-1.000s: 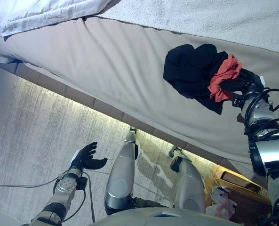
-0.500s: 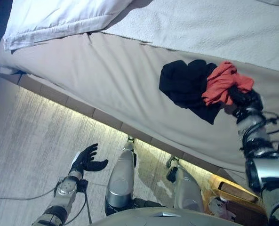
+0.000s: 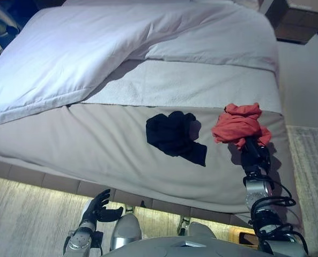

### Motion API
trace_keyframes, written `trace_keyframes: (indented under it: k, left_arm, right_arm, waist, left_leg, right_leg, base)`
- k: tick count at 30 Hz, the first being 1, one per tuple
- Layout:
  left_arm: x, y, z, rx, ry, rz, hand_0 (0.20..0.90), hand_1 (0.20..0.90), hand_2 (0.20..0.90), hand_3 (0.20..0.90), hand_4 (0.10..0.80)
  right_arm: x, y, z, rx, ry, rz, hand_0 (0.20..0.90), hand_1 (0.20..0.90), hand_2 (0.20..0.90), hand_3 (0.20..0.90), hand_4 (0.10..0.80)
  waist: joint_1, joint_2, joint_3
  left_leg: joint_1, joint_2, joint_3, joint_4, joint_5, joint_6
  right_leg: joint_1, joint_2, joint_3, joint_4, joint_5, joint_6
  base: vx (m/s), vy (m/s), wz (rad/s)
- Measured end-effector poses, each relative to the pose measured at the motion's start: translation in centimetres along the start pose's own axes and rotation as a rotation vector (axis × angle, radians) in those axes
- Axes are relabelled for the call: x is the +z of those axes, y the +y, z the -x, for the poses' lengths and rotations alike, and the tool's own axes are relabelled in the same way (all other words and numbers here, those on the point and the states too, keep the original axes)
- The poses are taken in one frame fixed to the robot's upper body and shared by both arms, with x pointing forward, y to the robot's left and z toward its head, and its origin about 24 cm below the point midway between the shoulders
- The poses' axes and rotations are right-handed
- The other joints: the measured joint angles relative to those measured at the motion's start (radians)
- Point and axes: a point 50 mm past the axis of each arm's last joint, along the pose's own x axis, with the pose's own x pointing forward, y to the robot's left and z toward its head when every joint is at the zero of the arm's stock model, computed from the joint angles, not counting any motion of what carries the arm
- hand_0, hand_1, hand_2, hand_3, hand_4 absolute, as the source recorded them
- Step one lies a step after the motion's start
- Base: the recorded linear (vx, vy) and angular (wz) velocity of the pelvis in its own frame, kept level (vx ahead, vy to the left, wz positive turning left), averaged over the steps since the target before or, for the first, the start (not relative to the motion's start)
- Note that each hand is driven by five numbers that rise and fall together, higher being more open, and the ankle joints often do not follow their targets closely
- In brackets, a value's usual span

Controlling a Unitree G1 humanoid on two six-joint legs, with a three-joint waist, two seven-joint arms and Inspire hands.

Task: Pick up the clothes from the bed and place them into the basket

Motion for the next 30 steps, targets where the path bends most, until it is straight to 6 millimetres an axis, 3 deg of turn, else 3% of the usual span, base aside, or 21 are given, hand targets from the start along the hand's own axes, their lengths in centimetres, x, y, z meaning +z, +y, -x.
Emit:
trace_keyframes:
  k: [2, 3, 4, 5, 6, 9, 12, 13, 14, 15, 16, 17, 18, 19, 20, 21, 22, 23, 26, 28, 30]
  left_arm:
    - [-0.6, -0.5, 0.3, 0.004, 0.022, 0.017, 0.9, 0.9, 0.9, 0.9, 0.8]
    - [-0.8, -0.9, 0.4, 0.002, 0.026, 0.043, 0.9, 0.9, 0.9, 0.9, 0.8]
    - [-0.9, -1.1, 0.5, -0.003, 0.029, 0.045, 0.9, 0.9, 0.9, 0.9, 0.8]
    - [-1.1, -1.6, 0.6, -0.014, 0.033, 0.052, 0.9, 0.9, 0.9, 0.9, 0.8]
    - [-1.3, -1.5, 0.7, -0.02, 0.042, 0.044, 0.9, 0.9, 0.9, 0.9, 0.8]
    - [-0.7, -1.2, 0.3, -0.052, 0.029, -0.016, 0.9, 0.9, 0.9, 0.9, 0.8]
    - [-0.9, 0.2, -0.1, -0.05, 0.083, -0.11, 0.9, 0.9, 0.9, 0.9, 0.8]
    - [-0.9, 0.3, -0.1, -0.044, 0.093, -0.113, 0.9, 0.9, 0.9, 0.9, 0.8]
    - [-1.0, 0.7, -0.1, -0.037, 0.107, -0.122, 0.9, 0.9, 0.9, 0.9, 0.8]
    - [-1.1, 0.8, -0.1, -0.036, 0.116, -0.121, 0.9, 0.9, 0.9, 0.9, 0.8]
    - [-1.1, 1.3, -0.1, -0.024, 0.121, -0.13, 0.9, 0.9, 0.9, 0.9, 0.8]
    - [-1.6, 1.6, 0.2, -0.019, 0.136, -0.134, 0.9, 0.9, 0.9, 0.9, 0.8]
    - [-2.4, 2.4, 0.7, -0.009, 0.169, -0.151, 0.9, 0.9, 0.9, 0.9, 0.8]
    - [-2.7, 2.3, 0.8, -0.006, 0.193, -0.147, 0.9, 0.9, 0.9, 0.9, 0.8]
    - [-2.5, 1.4, 0.5, -0.021, 0.192, -0.128, 0.9, 0.9, 0.9, 0.9, 0.8]
    - [-1.5, 0.9, -0.3, -0.027, 0.176, -0.118, 0.9, 0.9, 0.9, 0.9, 0.8]
    - [-0.7, 0.0, -0.8, -0.041, 0.153, -0.101, 0.9, 0.9, 0.9, 0.9, 0.8]
    - [-0.3, -0.5, -0.9, -0.052, 0.129, -0.087, 0.9, 0.9, 0.9, 0.9, 0.8]
    - [0.0, -0.7, -1.0, -0.066, 0.114, -0.099, 0.9, 0.9, 0.9, 0.9, 0.8]
    - [-0.1, 0.1, -0.9, -0.055, 0.116, -0.119, 0.9, 0.9, 0.9, 0.9, 0.8]
    - [-0.4, -0.8, -0.8, -0.071, 0.129, -0.103, 0.9, 0.9, 0.9, 0.9, 0.8]
  right_arm:
    - [-1.6, 0.3, 0.5, -0.005, 0.034, -0.039, 0.3, 0.3, 0.3, 0.2, 0.1]
    - [-2.5, 0.3, 1.0, -0.006, 0.063, -0.04, 0.3, 0.3, 0.3, 0.2, 0.1]
    - [-3.0, 0.4, 1.2, 0.001, 0.084, -0.029, 0.3, 0.3, 0.3, 0.2, 0.1]
    - [-3.2, 0.5, 1.3, 0.007, 0.094, -0.025, 0.3, 0.3, 0.3, 0.2, 0.1]
    - [-3.8, 0.3, 1.6, -0.013, 0.103, -0.039, 0.3, 0.3, 0.3, 0.2, 0.1]
    - [-4.3, -2.0, 2.9, -0.126, 0.103, -0.052, 0.3, 0.3, 0.3, 0.2, 0.1]
    - [-5.6, -4.5, 4.7, -0.303, 0.123, -0.095, 0.3, 0.3, 0.3, 0.2, 0.1]
    - [-5.7, -4.9, 4.9, -0.331, 0.125, -0.103, 0.3, 0.3, 0.3, 0.2, 0.1]
    - [-6.0, -5.4, 5.3, -0.371, 0.133, -0.102, 0.3, 0.3, 0.3, 0.2, 0.1]
    - [-6.0, -5.6, 5.4, -0.382, 0.135, -0.099, 0.3, 0.3, 0.3, 0.2, 0.1]
    - [-6.4, -5.8, 5.7, -0.403, 0.151, -0.095, 0.3, 0.3, 0.3, 0.2, 0.1]
    - [-6.8, -5.8, 5.8, -0.412, 0.165, -0.092, 0.3, 0.3, 0.3, 0.2, 0.1]
    - [-7.4, -6.2, 6.5, -0.435, 0.185, -0.092, 0.3, 0.3, 0.3, 0.2, 0.1]
    - [-7.5, -6.3, 6.4, -0.44, 0.191, -0.082, 0.3, 0.3, 0.3, 0.2, 0.1]
    - [-6.9, -5.4, 4.9, -0.407, 0.171, -0.073, 0.3, 0.3, 0.3, 0.2, 0.1]
    - [-6.5, -5.9, 4.8, -0.428, 0.158, -0.063, 0.3, 0.3, 0.3, 0.2, 0.1]
    - [-6.0, -6.9, 5.0, -0.471, 0.15, -0.045, 0.3, 0.3, 0.3, 0.2, 0.1]
    - [-5.9, -7.7, 5.4, -0.515, 0.15, -0.037, 0.3, 0.3, 0.3, 0.2, 0.1]
    - [-6.6, -7.5, 5.7, -0.495, 0.183, -0.008, 0.3, 0.3, 0.3, 0.2, 0.1]
    - [-7.5, -6.9, 6.0, -0.489, 0.208, -0.012, 0.3, 0.3, 0.3, 0.2, 0.1]
    - [-7.9, -5.7, 5.3, -0.446, 0.228, 0.022, 0.3, 0.3, 0.3, 0.2, 0.1]
  waist:
    - [0.018, -0.023, -0.01]
    - [0.043, -0.029, -0.021]
    - [0.055, -0.023, -0.029]
    - [0.052, 0.006, -0.045]
    - [0.046, 0.004, -0.051]
    - [0.017, -0.015, -0.063]
    - [-0.009, -0.058, -0.067]
    - [-0.012, -0.058, -0.067]
    - [-0.015, -0.054, -0.065]
    - [-0.008, -0.034, -0.06]
    - [-0.004, -0.023, -0.055]
    - [0.012, -0.018, -0.055]
    - [0.01, -0.042, -0.065]
    - [0.025, -0.044, -0.074]
    - [0.018, -0.005, -0.07]
    - [0.01, 0.027, -0.064]
    - [0.017, 0.07, -0.068]
    - [0.033, 0.098, -0.083]
    - [0.09, 0.085, -0.107]
    - [0.114, 0.029, -0.126]
    - [0.123, 0.007, -0.128]
  left_leg:
    - [0.007, -0.02, -0.088, 0.073, -0.039, 0.026]
    - [0.014, -0.047, -0.186, 0.112, -0.092, 0.061]
    - [0.03, -0.08, -0.282, 0.1, -0.141, 0.066]
    - [0.044, -0.105, -0.309, 0.085, -0.153, 0.061]
    - [0.051, -0.124, -0.273, 0.086, -0.16, 0.059]
    - [0.045, -0.161, -0.222, 0.109, -0.158, 0.072]
    - [0.022, -0.204, -0.197, 0.155, -0.173, 0.116]
    - [0.021, -0.204, -0.185, 0.155, -0.171, 0.12]
    - [0.022, -0.203, -0.152, 0.152, -0.165, 0.127]
    - [0.019, -0.17, -0.135, 0.143, -0.151, 0.142]
    - [0.044, -0.134, -0.067, 0.125, -0.148, 0.129]
    - [0.061, -0.121, -0.047, 0.113, -0.146, 0.127]
    - [0.071, -0.142, 0.007, 0.124, -0.157, 0.135]
    - [0.066, -0.147, 0.044, 0.12, -0.178, 0.141]
    - [0.017, -0.121, 0.04, 0.123, -0.171, 0.18]
    - [0.008, -0.097, 0.058, 0.102, -0.14, 0.177]
    - [0.011, -0.058, 0.075, 0.08, -0.103, 0.16]
    - [0.015, -0.021, 0.103, 0.066, -0.089, 0.151]
    - [0.014, 0.035, 0.208, 0.067, -0.086, 0.141]
    - [0.006, 0.022, 0.246, 0.081, -0.098, 0.119]
    - [-0.016, -0.009, 0.185, 0.054, -0.112, 0.098]
  right_leg:
    - [0.001, -0.009, 0.076, 0.001, -0.001, -0.009]
    - [-0.002, -0.021, 0.141, 0.001, 0.004, -0.017]
    - [-0.009, -0.03, 0.197, 0.001, 0.011, -0.026]
    - [-0.022, -0.027, 0.232, 0.0, 0.012, -0.025]
    - [-0.03, -0.042, 0.257, 0.001, 0.016, -0.018]
    - [-0.055, -0.094, 0.255, 0.01, 0.013, -0.014]
    - [-0.096, -0.138, 0.248, 0.042, -0.001, -0.037]
    - [-0.1, -0.141, 0.243, 0.041, -0.025, -0.039]
    - [-0.11, -0.144, 0.206, 0.038, -0.1, -0.036]
    - [-0.112, -0.148, 0.179, 0.054, -0.103, -0.031]
    - [-0.155, -0.134, 0.039, 0.147, -0.052, -0.038]
    - [-0.162, -0.138, 0.001, 0.177, -0.023, -0.033]
    - [-0.155, -0.118, -0.025, 0.176, 0.187, -0.035]
    - [-0.172, -0.099, -0.005, 0.11, 0.271, 0.024]
    - [-0.207, -0.073, 0.054, 0.06, 0.327, 0.027]
    - [-0.221, -0.066, 0.003, 0.137, 0.246, 0.048]
    - [-0.227, -0.058, -0.067, 0.279, 0.129, -0.011]
    - [-0.21, -0.058, -0.113, 0.409, 0.048, -0.007]
    - [-0.099, -0.138, -0.229, 0.507, -0.11, -0.013]
    - [-0.031, -0.16, -0.279, 0.39, -0.109, -0.036]
    - [-0.039, -0.087, -0.23, 0.231, -0.09, -0.078]
  base:
    - [0.043, 0.197, -1.01]
    - [-0.09, 0.215, -1.46]
    - [-0.133, 0.261, -1.74]
    - [-0.148, 0.255, -1.48]
    - [-0.137, 0.222, -1.05]
    - [-0.121, 0.172, -0.44]
    - [-0.115, 0.154, -0.23]
    - [-0.149, 0.137, -0.45]
    - [-0.16, 0.134, -0.56]
    - [-0.207, 0.171, -1.02]
    - [-0.175, 0.136, -1.03]
    - [-0.221, 0.136, -1.3]
    - [-0.217, 0.088, -1.44]
    - [-0.289, 0.081, -1.68]
    - [-0.292, 0.056, -1.33]
    - [-0.302, 0.035, -0.72]
    - [-0.252, 0.0, -0.46]
    - [-0.231, -0.035, -0.78]
    - [-0.209, -0.109, -1.2]
    - [-0.151, -0.171, -1.15]
    - [-0.205, -0.244, -1.31]
